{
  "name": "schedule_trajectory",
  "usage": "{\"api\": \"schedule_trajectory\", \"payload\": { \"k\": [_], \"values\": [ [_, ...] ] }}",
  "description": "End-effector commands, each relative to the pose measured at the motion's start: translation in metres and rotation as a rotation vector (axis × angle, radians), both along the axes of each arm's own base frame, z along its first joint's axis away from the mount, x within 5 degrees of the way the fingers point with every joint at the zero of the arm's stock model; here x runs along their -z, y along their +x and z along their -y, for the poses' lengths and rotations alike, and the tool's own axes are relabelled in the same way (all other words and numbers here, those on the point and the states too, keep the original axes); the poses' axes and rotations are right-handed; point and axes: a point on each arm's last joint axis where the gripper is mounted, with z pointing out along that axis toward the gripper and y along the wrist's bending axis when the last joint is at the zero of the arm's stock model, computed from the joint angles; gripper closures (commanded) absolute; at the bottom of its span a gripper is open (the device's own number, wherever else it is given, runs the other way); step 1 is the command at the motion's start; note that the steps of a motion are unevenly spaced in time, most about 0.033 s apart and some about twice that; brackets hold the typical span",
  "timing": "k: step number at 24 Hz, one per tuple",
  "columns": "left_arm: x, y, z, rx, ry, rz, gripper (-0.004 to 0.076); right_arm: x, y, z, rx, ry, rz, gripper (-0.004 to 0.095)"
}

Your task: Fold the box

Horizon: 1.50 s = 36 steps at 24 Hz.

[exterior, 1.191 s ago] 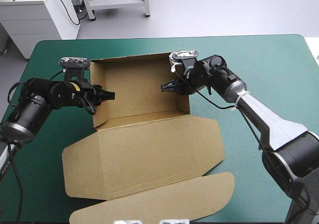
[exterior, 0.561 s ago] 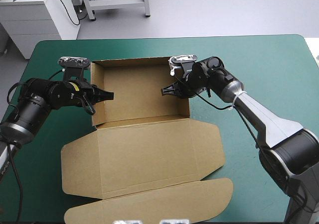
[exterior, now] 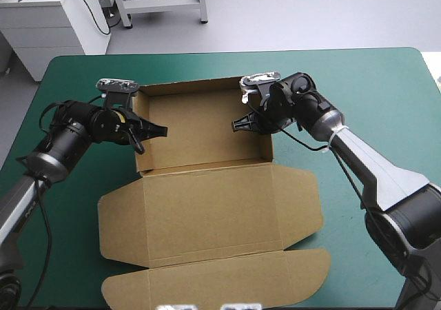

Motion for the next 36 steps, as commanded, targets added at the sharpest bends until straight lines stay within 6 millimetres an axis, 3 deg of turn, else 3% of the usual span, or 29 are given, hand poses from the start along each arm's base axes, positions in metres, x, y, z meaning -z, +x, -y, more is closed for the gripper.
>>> {"api": "schedule_trajectory", "payload": {
  "k": [1, 5, 7, 10, 12, 19, 22, 26, 29, 33, 36],
  "values": [
    [-0.027, 0.012, 0.027, 0.079, -0.054, 0.057, 0.0732, -0.046, -0.011, 0.017, -0.004, 0.005, 0.086, 0.0926],
    [-0.022, 0.039, 0.046, 0.104, -0.030, -0.014, 0.0732, -0.041, -0.011, 0.029, 0.024, -0.010, 0.017, 0.0926],
    [-0.009, 0.050, 0.051, 0.098, -0.026, -0.058, 0.0732, -0.037, -0.008, 0.027, 0.023, -0.013, 0.011, 0.0926],
    [0.025, 0.062, 0.056, 0.088, 0.013, -0.184, 0.0732, -0.011, 0.004, 0.025, 0.037, 0.001, -0.091, 0.0926],
    [0.036, 0.067, 0.058, 0.087, 0.021, -0.207, 0.0732, 0.003, 0.012, 0.021, 0.037, 0.015, -0.121, 0.0926],
    [0.045, 0.072, 0.060, 0.122, 0.048, -0.207, 0.0731, 0.015, 0.017, 0.022, -0.003, -0.046, -0.140, 0.0922],
    [0.045, 0.072, 0.060, 0.155, 0.058, -0.200, 0.0713, 0.009, 0.019, 0.029, 0.025, -0.118, -0.112, 0.0819],
    [0.045, 0.071, 0.060, 0.158, 0.064, -0.216, 0.0602, 0.003, 0.022, 0.035, 0.060, -0.178, -0.072, 0.0578],
    [0.045, 0.071, 0.060, 0.158, 0.064, -0.215, 0.0468, -0.002, 0.024, 0.035, 0.060, -0.172, -0.049, 0.0470],
    [0.041, 0.072, 0.060, 0.158, 0.063, -0.198, 0.0255, -0.010, 0.026, 0.034, 0.061, -0.157, -0.020, 0.0431],
    [0.029, 0.074, 0.061, 0.159, 0.058, -0.174, 0.0189, -0.023, 0.026, 0.034, 0.066, -0.146, 0.002, 0.0431]
  ]
}}
